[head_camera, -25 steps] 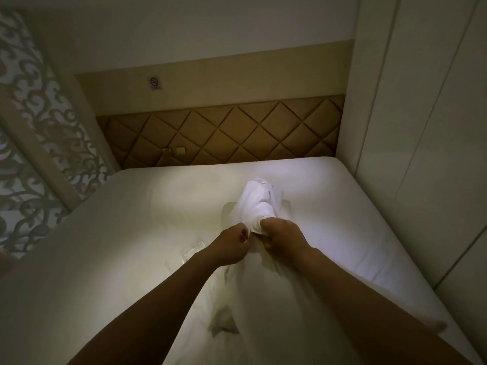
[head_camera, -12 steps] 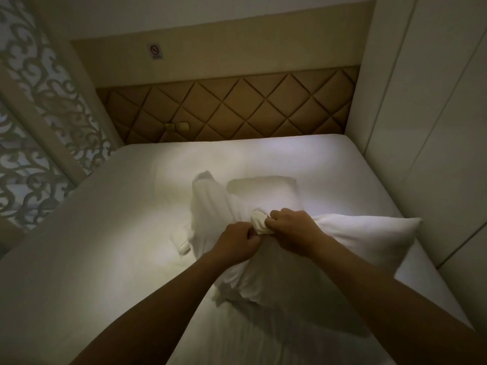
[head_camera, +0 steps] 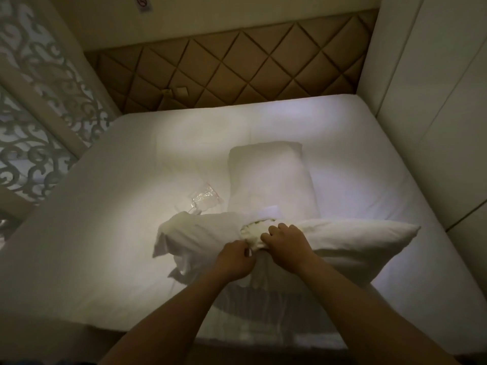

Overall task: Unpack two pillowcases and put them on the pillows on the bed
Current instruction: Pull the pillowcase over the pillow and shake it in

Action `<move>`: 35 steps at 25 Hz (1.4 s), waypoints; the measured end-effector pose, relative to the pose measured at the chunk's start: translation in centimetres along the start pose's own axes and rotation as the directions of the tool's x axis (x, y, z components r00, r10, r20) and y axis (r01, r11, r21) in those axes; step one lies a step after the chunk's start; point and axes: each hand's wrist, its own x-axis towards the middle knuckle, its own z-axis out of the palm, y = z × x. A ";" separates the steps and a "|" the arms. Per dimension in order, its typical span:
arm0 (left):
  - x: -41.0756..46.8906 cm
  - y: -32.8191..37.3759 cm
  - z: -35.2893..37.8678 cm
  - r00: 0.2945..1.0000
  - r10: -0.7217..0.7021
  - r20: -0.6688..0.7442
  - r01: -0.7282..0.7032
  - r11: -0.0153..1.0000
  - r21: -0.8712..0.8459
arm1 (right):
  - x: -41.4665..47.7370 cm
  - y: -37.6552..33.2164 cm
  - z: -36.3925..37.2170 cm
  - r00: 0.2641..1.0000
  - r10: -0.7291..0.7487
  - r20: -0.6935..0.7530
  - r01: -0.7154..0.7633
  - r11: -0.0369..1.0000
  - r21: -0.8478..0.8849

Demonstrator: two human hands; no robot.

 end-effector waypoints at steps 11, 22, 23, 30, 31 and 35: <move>3.4 -0.6 -3.0 0.988 0.022 -0.154 0.010 0.979 0.206 | -0.5 -0.6 1.0 0.991 0.131 -0.026 -0.131 0.991 -0.031; 2.6 -0.9 -1.6 0.987 0.065 -0.148 -0.017 0.953 0.303 | -1.1 -3.5 3.1 0.931 0.178 0.318 -0.150 0.982 -0.113; 2.3 -0.8 -1.4 0.988 0.070 -0.138 -0.027 0.957 0.290 | -1.1 -4.0 3.2 0.927 0.191 0.324 -0.159 0.980 -0.123; 0.6 0.4 -1.6 0.989 0.149 -0.001 -0.148 0.979 0.142 | -0.9 -4.2 3.4 0.987 0.048 0.153 -0.038 0.997 -0.065; 0.4 0.8 -2.0 0.987 0.163 0.009 -0.163 0.975 0.151 | -0.4 -4.3 3.4 0.995 0.011 0.099 -0.007 0.999 -0.046; -0.7 3.3 -4.1 0.966 0.259 -0.020 -0.254 0.956 0.144 | 1.0 -4.1 1.7 0.974 0.084 0.210 -0.134 0.962 0.239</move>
